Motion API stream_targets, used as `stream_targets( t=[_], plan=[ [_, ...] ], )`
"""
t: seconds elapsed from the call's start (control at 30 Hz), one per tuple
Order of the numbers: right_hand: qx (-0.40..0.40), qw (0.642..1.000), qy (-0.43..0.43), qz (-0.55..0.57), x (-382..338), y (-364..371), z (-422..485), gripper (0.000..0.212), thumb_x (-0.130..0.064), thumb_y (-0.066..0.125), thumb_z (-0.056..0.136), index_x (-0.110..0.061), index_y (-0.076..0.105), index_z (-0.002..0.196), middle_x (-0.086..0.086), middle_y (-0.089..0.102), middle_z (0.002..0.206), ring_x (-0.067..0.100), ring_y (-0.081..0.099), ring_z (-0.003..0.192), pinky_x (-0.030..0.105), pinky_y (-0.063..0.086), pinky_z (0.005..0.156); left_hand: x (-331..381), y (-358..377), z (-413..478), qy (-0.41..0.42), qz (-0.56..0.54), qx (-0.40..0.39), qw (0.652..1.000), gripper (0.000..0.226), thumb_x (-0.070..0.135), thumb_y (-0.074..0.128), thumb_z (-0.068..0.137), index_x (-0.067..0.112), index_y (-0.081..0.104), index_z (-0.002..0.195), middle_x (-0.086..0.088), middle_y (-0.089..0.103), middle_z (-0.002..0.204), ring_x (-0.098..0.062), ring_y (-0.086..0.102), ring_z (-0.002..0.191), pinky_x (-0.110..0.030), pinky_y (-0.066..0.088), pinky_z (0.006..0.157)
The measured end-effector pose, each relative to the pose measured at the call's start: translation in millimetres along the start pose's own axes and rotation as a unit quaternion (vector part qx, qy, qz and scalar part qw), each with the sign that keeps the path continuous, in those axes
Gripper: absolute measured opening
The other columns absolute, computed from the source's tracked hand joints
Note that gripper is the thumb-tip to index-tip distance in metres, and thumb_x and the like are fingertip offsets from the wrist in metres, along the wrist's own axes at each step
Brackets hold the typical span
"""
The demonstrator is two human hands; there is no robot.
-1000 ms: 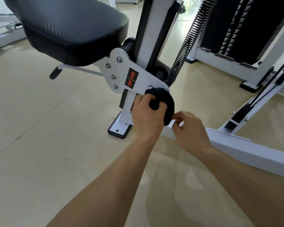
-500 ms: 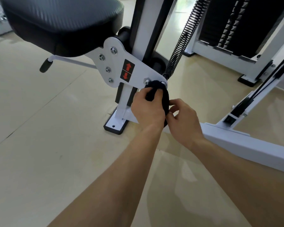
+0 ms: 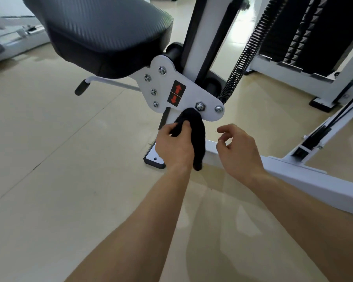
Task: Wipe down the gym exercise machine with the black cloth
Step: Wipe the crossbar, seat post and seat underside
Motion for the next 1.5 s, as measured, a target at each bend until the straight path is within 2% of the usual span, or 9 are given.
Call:
stream_targets(
  t=[0.17,0.3,0.43,0.57,0.67,0.8,1.03,1.23,1.5],
  plan=[
    [0.01,1.0,-0.008,0.02,-18.5,8.8,-0.3,0.029,-0.013,0.053,0.089,-0.025,0.059,0.115,-0.013,0.062,0.096,0.016,0.06,0.08,0.03,0.044,0.076,27.5,12.1,21.6,0.044,-0.053,0.001,0.998,0.014,0.032,0.071,0.086,0.029,0.062,0.096,0.008,0.065,0.105,-0.007,0.062,0.092,-0.012,0.048,0.084],
    [0.008,1.0,-0.008,0.027,-29.0,13.8,-4.3,0.028,-0.014,0.053,0.091,-0.026,0.06,0.115,-0.013,0.061,0.1,0.011,0.06,0.076,0.028,0.038,0.074,21.0,21.4,22.8,0.098,0.024,-0.016,0.995,0.02,0.021,0.068,0.09,0.021,0.064,0.11,0.004,0.058,0.115,-0.009,0.056,0.095,0.002,0.036,0.074],
    [0.01,1.0,0.0,0.029,-24.8,15.4,-6.9,0.028,-0.013,0.053,0.09,-0.026,0.061,0.114,-0.015,0.06,0.095,0.012,0.06,0.074,0.027,0.039,0.072,18.6,24.2,29.3,0.159,0.041,-0.046,0.985,0.024,0.014,0.067,0.08,0.029,0.061,0.098,0.013,0.046,0.111,-0.023,0.065,0.088,-0.037,0.059,0.073],
    [0.011,0.999,0.017,0.032,-22.2,19.1,-7.1,0.028,-0.012,0.053,0.091,-0.026,0.061,0.114,-0.014,0.061,0.096,0.006,0.06,0.072,0.019,0.039,0.066,17.6,20.4,36.0,0.186,0.046,-0.054,0.98,0.025,0.012,0.066,0.081,0.027,0.059,0.099,0.013,0.04,0.115,-0.023,0.063,0.093,-0.042,0.061,0.072],
    [0.005,0.999,0.002,0.043,-32.0,24.9,-2.6,0.026,-0.014,0.053,0.091,-0.026,0.061,0.113,-0.013,0.061,0.1,0.01,0.06,0.076,0.027,0.041,0.073,18.7,17.6,40.6,0.195,0.063,-0.043,0.978,0.022,0.009,0.068,0.083,0.018,0.063,0.103,0.007,0.048,0.117,-0.001,0.055,0.09,-0.022,0.052,0.083],
    [-0.008,0.998,-0.018,0.058,-47.3,35.4,3.6,0.023,-0.019,0.052,0.093,-0.028,0.062,0.111,-0.013,0.062,0.107,0.013,0.062,0.086,0.03,0.046,0.08,26.6,5.5,55.6,0.181,0.069,-0.012,0.981,0.02,0.01,0.066,0.085,0.012,0.064,0.105,0.0,0.054,0.118,0.012,0.051,0.083,0.004,0.034,0.07],
    [-0.029,0.997,-0.022,0.07,-49.2,42.3,3.6,0.022,-0.017,0.052,0.092,-0.027,0.063,0.108,-0.013,0.063,0.107,0.012,0.06,0.086,0.028,0.043,0.079,29.6,0.5,66.1,0.197,0.095,0.021,0.975,0.019,0.015,0.066,0.086,0.016,0.066,0.105,0.004,0.059,0.109,-0.005,0.051,0.088,0.0,0.033,0.075],
    [-0.035,0.997,-0.002,0.071,-45.4,46.2,6.3,0.018,-0.019,0.052,0.093,-0.031,0.06,0.104,-0.011,0.063,0.107,0.011,0.062,0.084,0.029,0.044,0.077,12.4,-4.4,54.9,0.277,0.237,-0.129,0.922,0.019,0.016,0.067,0.081,0.015,0.068,0.1,0.003,0.062,0.104,-0.012,0.057,0.088,-0.02,0.042,0.077],
    [-0.048,0.996,-0.004,0.075,-53.6,59.8,-0.8,0.019,-0.02,0.052,0.096,-0.03,0.061,0.109,-0.015,0.06,0.112,0.009,0.061,0.084,0.029,0.046,0.08,59.6,-45.5,122.5,0.181,0.085,0.085,0.976,0.026,0.019,0.064,0.089,0.008,0.064,0.112,-0.003,0.061,0.105,-0.018,0.058,0.098,-0.018,0.035,0.082]
  ],
)
Point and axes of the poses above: each hand's wrist, its own z-axis towards the middle knuckle, its own y-axis out of the palm, x = y × z, the point moved 3 cm from there along z, towards the middle knuckle
